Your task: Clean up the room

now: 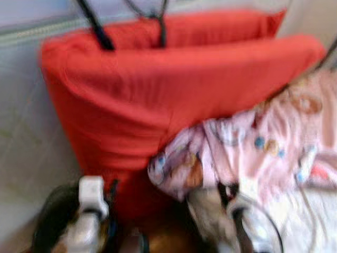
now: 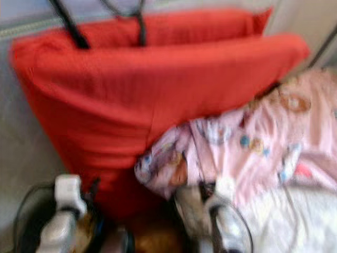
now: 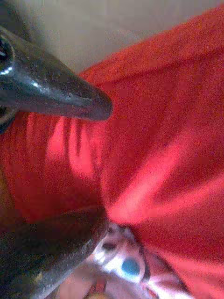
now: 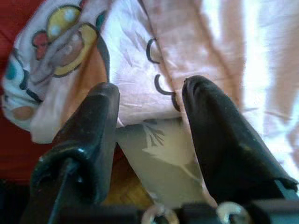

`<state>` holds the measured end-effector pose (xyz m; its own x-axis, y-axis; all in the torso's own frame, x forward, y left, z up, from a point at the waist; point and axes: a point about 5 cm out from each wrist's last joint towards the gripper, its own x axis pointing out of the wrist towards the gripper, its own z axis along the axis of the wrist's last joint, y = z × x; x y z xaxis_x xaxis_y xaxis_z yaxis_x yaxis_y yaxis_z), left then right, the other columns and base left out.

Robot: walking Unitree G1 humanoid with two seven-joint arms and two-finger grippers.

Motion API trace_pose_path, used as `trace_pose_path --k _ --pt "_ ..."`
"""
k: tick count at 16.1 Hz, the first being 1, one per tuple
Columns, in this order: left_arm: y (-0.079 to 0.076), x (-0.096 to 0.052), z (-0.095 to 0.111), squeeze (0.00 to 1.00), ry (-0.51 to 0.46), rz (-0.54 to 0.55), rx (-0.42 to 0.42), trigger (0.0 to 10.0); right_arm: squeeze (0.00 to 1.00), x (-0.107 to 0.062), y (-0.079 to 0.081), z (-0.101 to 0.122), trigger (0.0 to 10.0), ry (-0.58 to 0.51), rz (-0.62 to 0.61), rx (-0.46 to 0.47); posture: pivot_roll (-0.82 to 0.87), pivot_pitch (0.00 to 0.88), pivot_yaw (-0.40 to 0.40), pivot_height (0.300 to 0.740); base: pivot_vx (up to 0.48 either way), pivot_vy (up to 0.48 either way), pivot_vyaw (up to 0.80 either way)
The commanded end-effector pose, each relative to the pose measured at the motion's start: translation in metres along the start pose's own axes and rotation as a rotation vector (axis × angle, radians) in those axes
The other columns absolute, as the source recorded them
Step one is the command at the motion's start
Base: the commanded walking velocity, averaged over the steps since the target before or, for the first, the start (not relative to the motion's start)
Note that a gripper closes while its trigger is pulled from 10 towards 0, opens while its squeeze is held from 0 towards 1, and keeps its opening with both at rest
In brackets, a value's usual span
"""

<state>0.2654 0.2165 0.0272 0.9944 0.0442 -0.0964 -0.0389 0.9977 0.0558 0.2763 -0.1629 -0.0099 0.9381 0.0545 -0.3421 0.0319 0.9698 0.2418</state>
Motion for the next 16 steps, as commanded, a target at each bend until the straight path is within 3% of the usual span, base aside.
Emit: trace_pose_path --k 1,3,4,7,9,15,16 --pt "-0.006 -0.002 -0.001 0.0 0.006 -0.021 -0.011 10.0 0.0 -0.005 -0.012 -0.009 10.0 0.057 -0.046 0.001 0.08 0.178 0.011 0.633 0.0 0.0 0.0" --pt "-0.007 -0.003 0.003 0.0 -0.007 -0.034 -0.007 10.0 0.0 -0.003 -0.019 -0.006 10.0 0.063 -0.107 0.055 0.11 0.213 0.013 0.633 0.0 0.0 0.0" --pt "-0.006 -0.004 0.005 0.0 -0.016 -0.037 -0.008 10.0 1.0 0.0 -0.021 0.0 10.0 0.049 -0.137 0.089 0.11 0.226 0.015 0.633 0.0 0.0 0.0" --pt "-0.007 -0.005 0.012 0.0 -0.035 -0.046 -0.002 10.0 1.0 0.006 -0.022 0.007 10.0 0.082 -0.187 0.053 0.14 0.255 0.022 0.633 0.0 0.0 0.0" --pt "-0.006 -0.009 0.019 0.0 -0.046 -0.052 0.006 10.0 1.0 0.008 -0.025 0.011 10.0 0.097 -0.235 0.092 0.17 0.274 0.022 0.633 0.0 0.0 0.0" --pt "-0.004 -0.024 0.031 0.0 -0.071 -0.021 0.0 10.0 1.0 0.011 -0.019 0.011 10.0 0.122 -0.241 0.06 0.22 0.329 0.02 0.633 0.0 0.0 0.0" --pt "-0.005 -0.025 0.031 0.0 -0.068 -0.023 0.004 10.0 0.0 0.012 -0.018 0.011 10.0 0.127 -0.23 0.049 0.22 0.333 0.022 0.633 0.0 0.0 0.0"
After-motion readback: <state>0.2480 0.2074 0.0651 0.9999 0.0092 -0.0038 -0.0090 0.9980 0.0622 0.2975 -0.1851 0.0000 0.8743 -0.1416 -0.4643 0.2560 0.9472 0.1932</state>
